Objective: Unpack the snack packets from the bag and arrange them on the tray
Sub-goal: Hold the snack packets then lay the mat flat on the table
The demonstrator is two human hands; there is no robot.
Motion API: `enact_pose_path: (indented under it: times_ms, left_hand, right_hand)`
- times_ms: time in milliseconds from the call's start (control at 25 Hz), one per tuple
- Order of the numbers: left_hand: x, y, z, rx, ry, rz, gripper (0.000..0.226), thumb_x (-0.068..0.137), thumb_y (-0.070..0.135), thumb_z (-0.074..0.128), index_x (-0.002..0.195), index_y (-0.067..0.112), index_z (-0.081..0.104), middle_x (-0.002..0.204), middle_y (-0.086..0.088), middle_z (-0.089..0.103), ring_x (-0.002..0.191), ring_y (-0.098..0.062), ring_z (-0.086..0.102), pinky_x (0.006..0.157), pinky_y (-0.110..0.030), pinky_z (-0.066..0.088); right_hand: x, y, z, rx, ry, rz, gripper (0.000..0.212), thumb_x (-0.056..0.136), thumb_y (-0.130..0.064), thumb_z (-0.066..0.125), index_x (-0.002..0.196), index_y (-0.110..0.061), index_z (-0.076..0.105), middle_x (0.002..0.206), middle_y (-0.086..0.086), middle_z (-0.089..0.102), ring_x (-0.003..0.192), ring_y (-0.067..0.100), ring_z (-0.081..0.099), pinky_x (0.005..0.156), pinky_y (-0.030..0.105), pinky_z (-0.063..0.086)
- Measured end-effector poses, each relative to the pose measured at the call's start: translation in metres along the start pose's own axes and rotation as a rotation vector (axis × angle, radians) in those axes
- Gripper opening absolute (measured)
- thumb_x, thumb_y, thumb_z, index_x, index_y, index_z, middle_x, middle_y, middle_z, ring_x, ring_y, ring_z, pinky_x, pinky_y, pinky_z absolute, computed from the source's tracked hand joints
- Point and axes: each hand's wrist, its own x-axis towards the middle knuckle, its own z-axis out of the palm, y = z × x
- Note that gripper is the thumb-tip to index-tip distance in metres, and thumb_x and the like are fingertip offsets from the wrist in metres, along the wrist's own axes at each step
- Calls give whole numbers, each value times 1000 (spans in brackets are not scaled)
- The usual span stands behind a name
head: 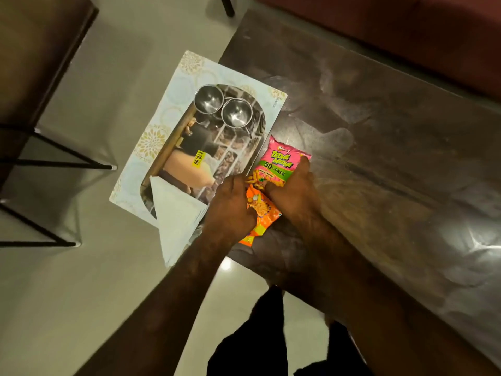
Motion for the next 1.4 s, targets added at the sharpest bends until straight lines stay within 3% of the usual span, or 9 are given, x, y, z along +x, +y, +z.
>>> enact_pose_path:
  times_ms: [120, 320, 520, 680, 760, 960, 1160, 1320, 1400]
  left_hand:
    - [2, -4, 5, 181, 20, 43, 52, 77, 13, 63, 128, 5, 53, 125, -19, 53, 116, -40, 52, 93, -48, 43]
    - [-2, -12, 29, 347, -102, 18, 64, 91, 27, 50, 148, 4, 36, 140, -18, 49, 123, -36, 54, 97, -41, 42]
    - [3, -18, 45, 314, -29, -38, 66, 93, 33, 60, 146, 4, 37, 140, -18, 51, 127, -36, 54, 102, -41, 42]
    - [11, -9, 51, 288, 27, -144, 76, 82, 33, 74, 142, 3, 38, 133, -15, 57, 122, -33, 58, 97, -41, 47]
    - [13, -4, 52, 268, 30, -171, 63, 80, 26, 73, 133, 6, 45, 128, -15, 58, 118, -34, 59, 94, -42, 48]
    - [10, -7, 38, 138, 6, -88, 38, 79, 18, 65, 114, 9, 53, 117, -16, 58, 113, -39, 55, 88, -45, 44]
    - [3, -28, 2, -301, -187, -92, 25, 97, 14, 56, 110, 25, 38, 104, -7, 66, 101, -36, 68, 92, -51, 55]
    - [8, -47, -37, -534, -172, -153, 29, 98, 16, 58, 120, 28, 43, 109, -5, 66, 99, -24, 68, 88, -47, 59]
    - [16, -59, -58, -576, -102, -171, 32, 94, 18, 56, 123, 30, 47, 109, 3, 67, 98, -21, 69, 79, -37, 58]
  right_hand:
    - [9, -7, 17, 87, 62, 105, 104, 83, -45, 80, 162, -11, 21, 146, 16, 52, 135, 38, 56, 110, 45, 47]
    - [24, -21, 24, 151, 274, 220, 94, 86, -48, 77, 158, -8, 31, 153, 17, 50, 140, 36, 52, 112, 41, 41]
    - [49, -16, 25, 280, 242, 252, 73, 81, -41, 84, 138, -8, 52, 132, 13, 67, 120, 31, 68, 96, 28, 51]
    - [55, -4, 25, 448, 149, 237, 63, 75, -32, 90, 125, -6, 61, 118, 14, 75, 108, 36, 75, 96, 49, 60]
    - [55, 3, 24, 533, 118, 241, 56, 74, -26, 92, 119, -5, 66, 112, 13, 78, 101, 36, 77, 92, 52, 62]
    - [47, 7, 14, 657, 115, 262, 53, 78, -14, 89, 124, -5, 64, 113, 13, 78, 100, 32, 78, 91, 50, 64]
    - [23, 6, -2, 768, 81, 245, 53, 85, -8, 85, 131, -3, 61, 117, 14, 77, 96, 26, 79, 68, 28, 66]
    - [2, 4, -8, 857, 22, 255, 49, 87, -4, 82, 131, 1, 60, 119, 22, 76, 105, 40, 77, 86, 50, 66]
    - [-8, 3, -7, 875, -7, 253, 47, 87, -3, 82, 129, 1, 62, 117, 24, 77, 104, 43, 77, 87, 55, 64]
